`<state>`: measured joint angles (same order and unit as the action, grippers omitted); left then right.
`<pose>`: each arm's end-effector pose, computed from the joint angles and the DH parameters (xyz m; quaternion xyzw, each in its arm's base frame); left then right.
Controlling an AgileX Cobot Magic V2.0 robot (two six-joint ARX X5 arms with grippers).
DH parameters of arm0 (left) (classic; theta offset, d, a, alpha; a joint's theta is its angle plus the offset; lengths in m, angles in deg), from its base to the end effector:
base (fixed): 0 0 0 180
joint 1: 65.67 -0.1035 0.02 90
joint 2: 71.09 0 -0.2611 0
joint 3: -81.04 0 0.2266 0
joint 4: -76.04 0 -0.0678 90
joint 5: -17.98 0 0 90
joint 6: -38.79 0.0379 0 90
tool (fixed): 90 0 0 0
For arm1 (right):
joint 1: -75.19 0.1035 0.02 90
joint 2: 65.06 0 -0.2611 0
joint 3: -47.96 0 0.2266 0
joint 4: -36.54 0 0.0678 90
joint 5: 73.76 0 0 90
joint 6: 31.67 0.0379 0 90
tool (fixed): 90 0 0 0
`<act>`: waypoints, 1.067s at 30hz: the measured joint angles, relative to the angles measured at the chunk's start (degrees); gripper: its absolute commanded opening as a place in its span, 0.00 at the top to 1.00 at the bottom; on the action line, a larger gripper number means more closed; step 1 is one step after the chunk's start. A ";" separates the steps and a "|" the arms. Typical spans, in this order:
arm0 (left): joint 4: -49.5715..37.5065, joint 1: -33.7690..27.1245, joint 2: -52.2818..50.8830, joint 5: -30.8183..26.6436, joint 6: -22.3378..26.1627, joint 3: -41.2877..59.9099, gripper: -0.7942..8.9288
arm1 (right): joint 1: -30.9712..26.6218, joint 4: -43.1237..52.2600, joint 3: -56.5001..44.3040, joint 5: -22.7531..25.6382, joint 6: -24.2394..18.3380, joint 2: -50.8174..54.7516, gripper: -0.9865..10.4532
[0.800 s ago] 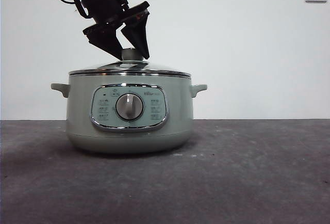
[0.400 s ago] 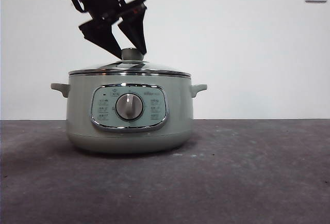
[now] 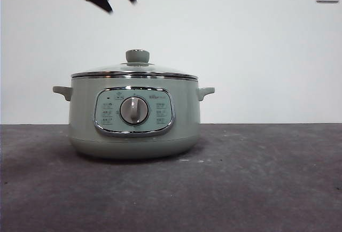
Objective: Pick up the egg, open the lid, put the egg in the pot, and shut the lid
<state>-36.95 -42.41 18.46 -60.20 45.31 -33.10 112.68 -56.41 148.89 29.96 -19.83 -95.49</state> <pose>0.2739 -0.1262 0.3881 0.0866 0.3434 -0.3010 0.8854 -0.0206 -0.0271 0.4094 0.0153 0.1954 0.1828 0.9634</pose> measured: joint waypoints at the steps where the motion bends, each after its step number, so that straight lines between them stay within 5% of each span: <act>1: 1.51 0.00 -1.64 1.07 -0.76 0.00 0.56 | 0.00 0.00 0.00 0.00 0.00 0.00 0.50; 7: 8.48 0.02 -10.69 8.35 -4.11 0.00 0.60 | 0.00 0.00 0.00 0.00 0.00 0.00 0.50; 11: 11.21 0.02 -15.61 8.79 -4.33 0.00 0.94 | 0.00 0.00 0.00 0.00 0.00 0.00 0.60; 15: 12.33 0.02 -19.15 8.79 -4.66 0.00 0.92 | 0.00 0.00 0.00 0.00 -0.04 0.00 0.93; 32: 14.97 0.02 -22.93 8.81 -4.72 0.00 0.92 | 0.00 0.00 0.00 2.62 0.44 0.00 0.91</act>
<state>-21.98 -42.39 -4.46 -51.40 40.59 -33.10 112.68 -56.41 148.89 32.58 -19.40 -95.49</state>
